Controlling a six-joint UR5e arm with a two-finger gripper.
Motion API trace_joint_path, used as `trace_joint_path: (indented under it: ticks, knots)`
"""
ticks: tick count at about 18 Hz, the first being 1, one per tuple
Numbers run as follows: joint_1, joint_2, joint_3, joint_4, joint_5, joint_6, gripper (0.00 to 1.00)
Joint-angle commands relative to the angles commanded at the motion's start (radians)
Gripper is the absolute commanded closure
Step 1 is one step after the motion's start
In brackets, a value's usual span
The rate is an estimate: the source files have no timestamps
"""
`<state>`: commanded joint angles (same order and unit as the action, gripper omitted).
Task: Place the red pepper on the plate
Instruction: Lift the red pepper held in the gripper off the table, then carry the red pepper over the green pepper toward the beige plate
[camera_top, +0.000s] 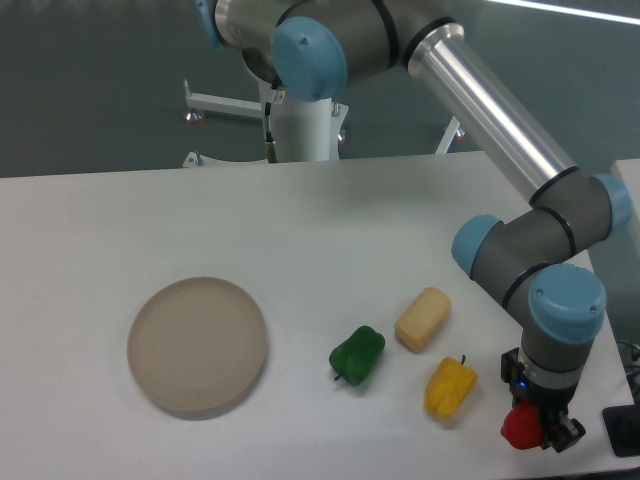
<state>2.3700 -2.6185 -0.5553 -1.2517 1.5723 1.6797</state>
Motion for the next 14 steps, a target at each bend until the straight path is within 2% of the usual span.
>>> trace_joint_path:
  ticks: [7, 10, 14]
  knots:
    - [-0.009, 0.009, -0.012, 0.0, -0.005, -0.029, 0.42]
    - [-0.029, 0.035, -0.029, -0.003, -0.008, -0.064, 0.42]
    - [-0.07, 0.151, -0.171, -0.005, -0.018, -0.173, 0.42]
